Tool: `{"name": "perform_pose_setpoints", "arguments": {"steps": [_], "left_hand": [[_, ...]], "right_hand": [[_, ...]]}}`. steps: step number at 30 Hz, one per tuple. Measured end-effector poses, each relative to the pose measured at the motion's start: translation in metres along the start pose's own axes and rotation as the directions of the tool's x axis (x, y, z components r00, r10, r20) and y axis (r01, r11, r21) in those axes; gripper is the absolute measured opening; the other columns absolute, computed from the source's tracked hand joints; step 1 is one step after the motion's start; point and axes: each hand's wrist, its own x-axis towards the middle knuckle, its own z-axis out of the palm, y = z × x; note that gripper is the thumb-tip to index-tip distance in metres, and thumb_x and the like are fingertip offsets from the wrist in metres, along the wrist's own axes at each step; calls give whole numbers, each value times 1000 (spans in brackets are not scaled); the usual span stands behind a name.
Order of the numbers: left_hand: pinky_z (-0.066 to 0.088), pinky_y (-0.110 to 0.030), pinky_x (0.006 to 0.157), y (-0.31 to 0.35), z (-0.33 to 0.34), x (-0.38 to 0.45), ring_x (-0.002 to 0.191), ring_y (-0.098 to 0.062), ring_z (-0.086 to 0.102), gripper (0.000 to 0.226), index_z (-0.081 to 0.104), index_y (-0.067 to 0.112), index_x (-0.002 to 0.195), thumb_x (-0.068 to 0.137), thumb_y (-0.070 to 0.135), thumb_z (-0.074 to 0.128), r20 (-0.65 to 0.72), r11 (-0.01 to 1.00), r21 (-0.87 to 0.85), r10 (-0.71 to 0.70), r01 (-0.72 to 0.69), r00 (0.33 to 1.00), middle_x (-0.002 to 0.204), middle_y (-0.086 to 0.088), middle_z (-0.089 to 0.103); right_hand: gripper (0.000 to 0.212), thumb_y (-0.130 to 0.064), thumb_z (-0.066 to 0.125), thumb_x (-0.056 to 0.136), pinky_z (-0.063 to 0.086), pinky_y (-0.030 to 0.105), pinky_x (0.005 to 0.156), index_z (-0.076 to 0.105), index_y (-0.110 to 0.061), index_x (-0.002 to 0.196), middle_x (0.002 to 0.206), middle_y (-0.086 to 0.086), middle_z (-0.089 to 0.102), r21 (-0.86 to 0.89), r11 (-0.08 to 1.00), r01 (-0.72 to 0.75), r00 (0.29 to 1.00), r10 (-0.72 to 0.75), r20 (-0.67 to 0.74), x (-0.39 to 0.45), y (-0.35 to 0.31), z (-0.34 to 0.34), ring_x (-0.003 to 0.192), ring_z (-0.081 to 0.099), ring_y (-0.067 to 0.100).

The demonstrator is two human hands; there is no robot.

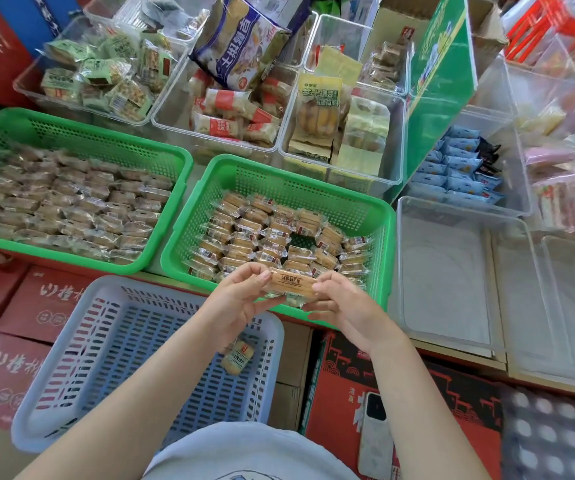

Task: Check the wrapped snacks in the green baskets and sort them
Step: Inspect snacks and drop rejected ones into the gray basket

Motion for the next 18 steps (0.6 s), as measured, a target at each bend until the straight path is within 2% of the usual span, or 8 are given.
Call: {"name": "perform_pose_setpoints", "arguments": {"steps": [2, 4, 6, 9, 11, 14, 16, 18], "left_hand": [[60, -35, 86, 3, 1, 15, 100, -25, 68, 9, 57, 8, 92, 95, 15, 62, -60, 994, 105, 0, 7, 998, 107, -16, 68], [61, -35, 83, 8, 2, 28, 96, -23, 69, 14, 58, 7, 99, 96, 20, 63, -89, 980, 196, -8, 25, 996, 104, -13, 71], [61, -38, 80, 15, 2, 38, 92, -21, 71, 25, 60, 8, 107, 92, 26, 68, -101, 948, 317, -2, 34, 995, 103, -9, 75], [58, -37, 71, 21, 2, 46, 82, -21, 70, 22, 65, 11, 107, 90, 23, 74, -101, 874, 486, 52, 4, 993, 103, -14, 74], [57, -31, 63, 22, 2, 50, 76, -21, 67, 22, 65, 10, 105, 88, 20, 76, -104, 878, 479, 77, -18, 992, 101, -18, 73], [59, -29, 63, 21, 1, 56, 73, -20, 67, 23, 65, 10, 107, 88, 18, 75, -126, 919, 393, 76, -21, 989, 95, -11, 75], [60, -28, 65, 18, -1, 59, 72, -20, 69, 19, 67, 9, 107, 90, 13, 73, -155, 947, 322, 65, -11, 986, 89, -6, 76], [61, -27, 65, 15, -5, 63, 74, -21, 70, 11, 68, 6, 102, 92, 8, 69, -200, 964, 267, 59, -3, 978, 87, -7, 74]], "right_hand": [[10, -9, 55, 98, 54, 30, 69, 56, -10, 88, 96, 18, 59, -25, 999, -19, 998, 18, -60, 11, -2, -2, 75, 62, 22], [9, -11, 54, 99, 50, 29, 64, 60, -6, 96, 89, 14, 61, 17, 999, -39, 995, 40, -89, 21, -5, -3, 68, 61, 19], [19, -19, 49, 102, 45, 30, 60, 61, -4, 104, 80, 12, 61, 67, 996, -61, 990, 69, -126, 29, -8, -4, 62, 58, 18], [34, -31, 39, 107, 36, 30, 53, 60, -5, 100, 63, 6, 62, 60, 993, -105, 975, 114, -191, 40, -10, -6, 54, 51, 17], [41, -38, 37, 107, 33, 31, 52, 60, -5, 101, 63, 6, 62, 39, 992, -118, 969, 123, -215, 49, -9, -7, 53, 48, 18], [47, -44, 38, 106, 36, 30, 50, 61, -4, 114, 69, 8, 62, 17, 991, -132, 963, 132, -234, 61, -6, -8, 52, 50, 16], [43, -44, 39, 106, 42, 30, 50, 56, -9, 124, 82, 13, 61, 38, 989, -144, 965, 149, -216, 66, -5, -8, 56, 56, 18], [33, -39, 39, 107, 47, 32, 53, 51, -12, 123, 96, 21, 57, 80, 985, -153, 974, 164, -155, 69, -6, -6, 62, 59, 22]]}}
